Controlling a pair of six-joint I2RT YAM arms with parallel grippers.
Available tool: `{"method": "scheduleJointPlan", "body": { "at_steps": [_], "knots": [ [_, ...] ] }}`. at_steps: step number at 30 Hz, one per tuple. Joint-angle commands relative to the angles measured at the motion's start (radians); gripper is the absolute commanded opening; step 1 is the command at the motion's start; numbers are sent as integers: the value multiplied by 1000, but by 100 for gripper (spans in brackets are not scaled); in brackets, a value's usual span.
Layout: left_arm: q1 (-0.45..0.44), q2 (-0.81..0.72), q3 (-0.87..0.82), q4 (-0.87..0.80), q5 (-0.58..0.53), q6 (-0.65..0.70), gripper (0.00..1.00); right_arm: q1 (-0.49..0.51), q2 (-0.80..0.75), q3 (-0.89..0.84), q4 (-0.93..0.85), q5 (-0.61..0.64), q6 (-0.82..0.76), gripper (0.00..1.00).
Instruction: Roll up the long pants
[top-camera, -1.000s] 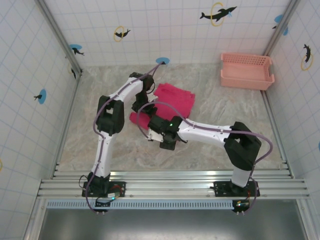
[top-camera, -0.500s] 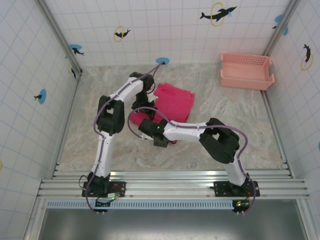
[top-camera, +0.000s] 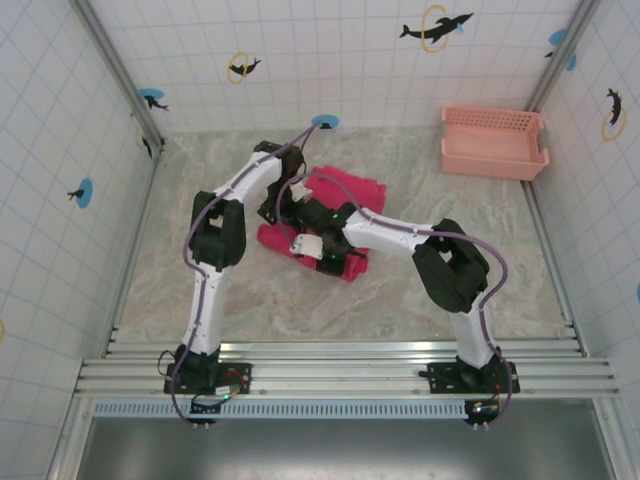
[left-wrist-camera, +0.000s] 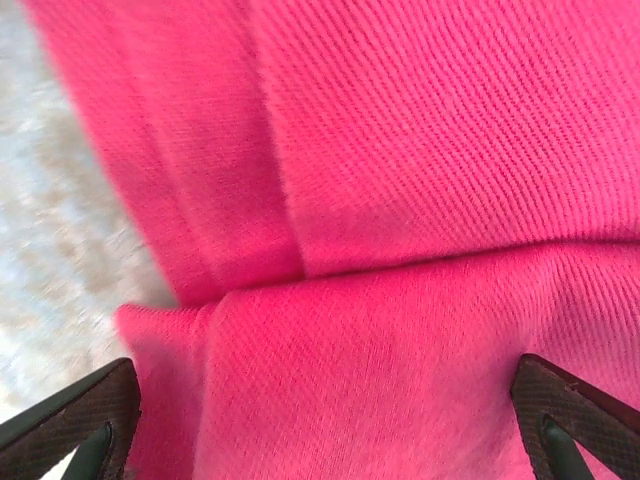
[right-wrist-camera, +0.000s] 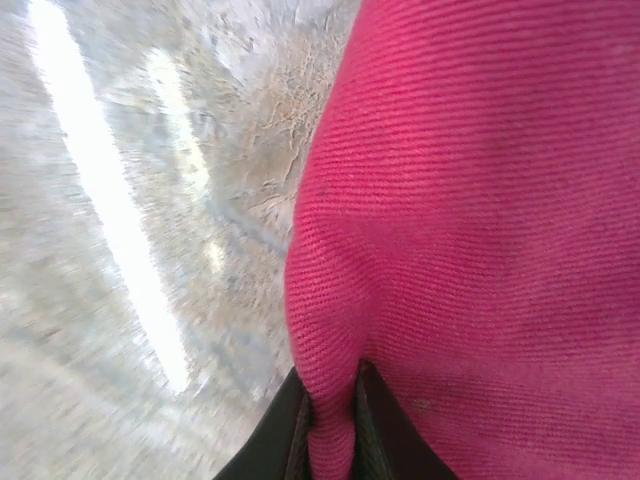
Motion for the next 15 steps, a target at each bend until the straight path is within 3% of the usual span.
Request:
{"method": "scheduleJointPlan", "body": {
  "at_steps": [1,8,10,12,15],
  "knots": [
    [22,-102,22,-45,-62,6,97,-51,-35,72,-182,-434,23,11],
    [23,-153,38,-52,-73,-11,97,-172,47,192,-317,-927,112,12],
    [23,-156,39,-58,-71,-18,97,-212,78,191,-315,-1016,152,12],
    [23,-158,39,-63,-74,-23,97,-254,97,177,-310,-1050,164,13],
    [21,-161,39,-70,-82,-29,97,-318,108,154,-283,-998,196,13]
  ]
}}
